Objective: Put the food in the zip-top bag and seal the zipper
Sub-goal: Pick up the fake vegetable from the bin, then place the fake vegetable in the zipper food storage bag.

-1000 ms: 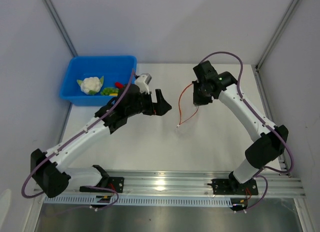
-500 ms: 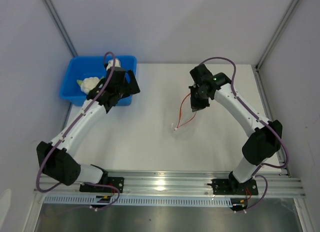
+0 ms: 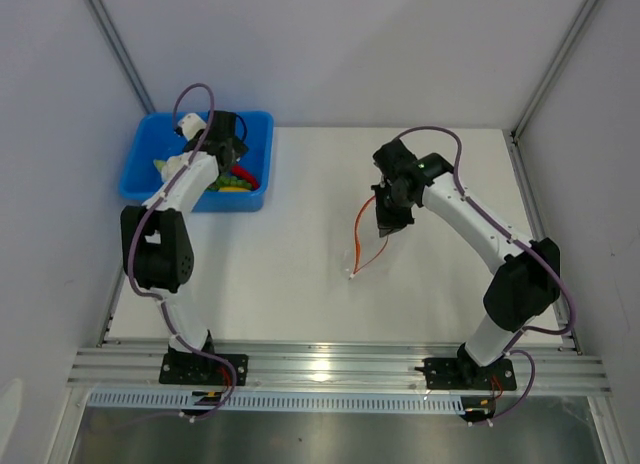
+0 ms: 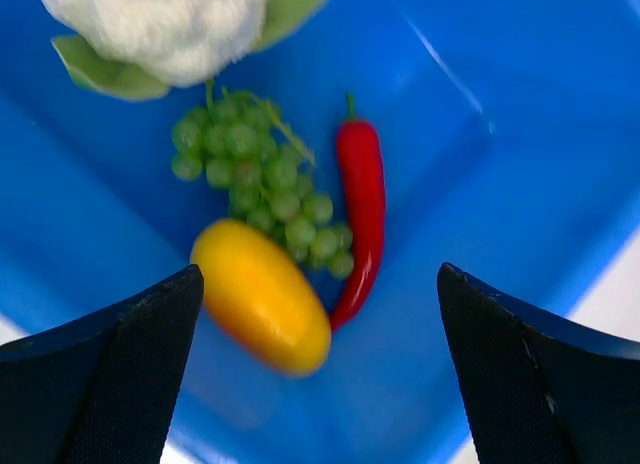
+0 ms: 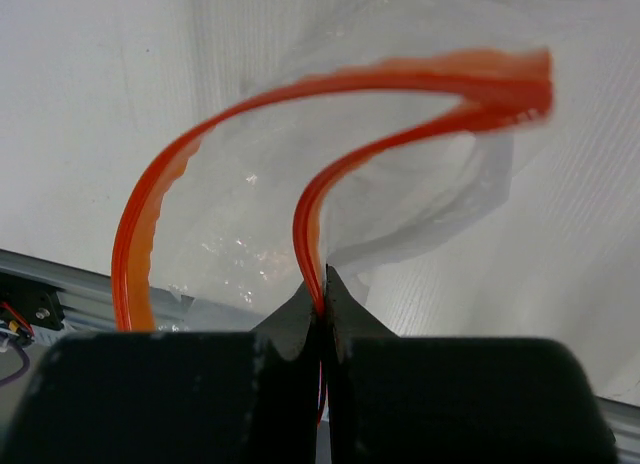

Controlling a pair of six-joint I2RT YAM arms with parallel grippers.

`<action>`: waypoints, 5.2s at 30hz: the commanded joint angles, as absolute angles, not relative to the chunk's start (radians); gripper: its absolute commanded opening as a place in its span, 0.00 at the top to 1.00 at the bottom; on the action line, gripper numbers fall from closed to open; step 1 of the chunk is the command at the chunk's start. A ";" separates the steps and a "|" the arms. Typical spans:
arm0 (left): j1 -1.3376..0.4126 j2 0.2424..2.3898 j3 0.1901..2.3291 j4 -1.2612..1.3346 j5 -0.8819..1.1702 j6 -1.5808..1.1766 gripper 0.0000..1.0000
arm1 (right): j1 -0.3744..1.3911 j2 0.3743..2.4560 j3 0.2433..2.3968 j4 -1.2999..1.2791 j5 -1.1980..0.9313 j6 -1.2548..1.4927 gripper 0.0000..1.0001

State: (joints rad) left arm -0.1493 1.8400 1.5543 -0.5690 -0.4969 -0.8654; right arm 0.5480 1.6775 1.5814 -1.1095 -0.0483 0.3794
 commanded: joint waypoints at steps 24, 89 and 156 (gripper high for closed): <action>0.077 2.204 2.034 -0.896 -0.680 -1.448 0.00 | 0.466 1.681 1.457 -1.058 -0.143 0.351 1.00; 0.179 1.887 1.526 -0.281 -0.227 -1.275 1.00 | 0.476 1.669 1.425 -1.000 -0.097 0.437 1.00; -0.541 1.567 0.868 1.322 1.104 -1.477 0.99 | 0.482 1.618 1.582 -0.966 -0.511 0.405 1.00</action>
State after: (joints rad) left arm -0.5369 1.5105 0.8814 1.0161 1.0630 -1.2972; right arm 0.4831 1.6825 1.5906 -1.0035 -0.4370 0.4072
